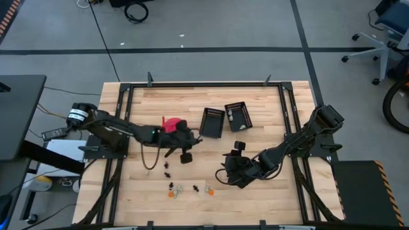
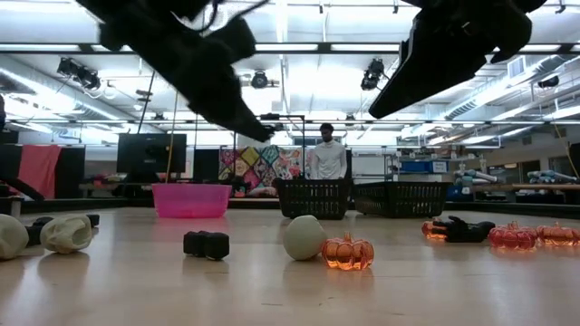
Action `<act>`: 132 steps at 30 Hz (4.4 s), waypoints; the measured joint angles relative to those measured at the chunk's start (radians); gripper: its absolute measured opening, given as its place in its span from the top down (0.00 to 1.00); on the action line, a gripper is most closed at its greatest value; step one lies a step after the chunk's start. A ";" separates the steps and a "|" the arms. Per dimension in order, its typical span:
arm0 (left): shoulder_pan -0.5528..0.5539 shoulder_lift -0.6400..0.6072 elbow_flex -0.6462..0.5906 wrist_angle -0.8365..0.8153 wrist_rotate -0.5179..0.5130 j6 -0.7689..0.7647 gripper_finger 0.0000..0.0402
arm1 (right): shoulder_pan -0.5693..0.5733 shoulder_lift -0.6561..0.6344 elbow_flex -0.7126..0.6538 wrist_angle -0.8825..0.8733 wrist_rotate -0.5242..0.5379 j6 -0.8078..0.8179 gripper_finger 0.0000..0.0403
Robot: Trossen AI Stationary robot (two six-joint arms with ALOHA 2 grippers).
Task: Sort Halloween decoration
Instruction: Put the black skeleton toy into the left black bin
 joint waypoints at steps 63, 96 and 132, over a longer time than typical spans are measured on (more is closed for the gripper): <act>0.241 0.373 0.415 -0.252 0.096 -0.056 0.84 | 0.036 -0.011 -0.001 -0.241 0.342 0.253 0.59; -0.314 0.128 0.453 -0.701 0.214 -0.120 0.65 | 0.052 -0.011 0.000 -0.141 0.306 0.177 0.59; -0.364 0.476 0.462 -0.452 0.215 -0.027 0.97 | 0.051 -0.011 0.000 -0.126 0.302 0.175 0.59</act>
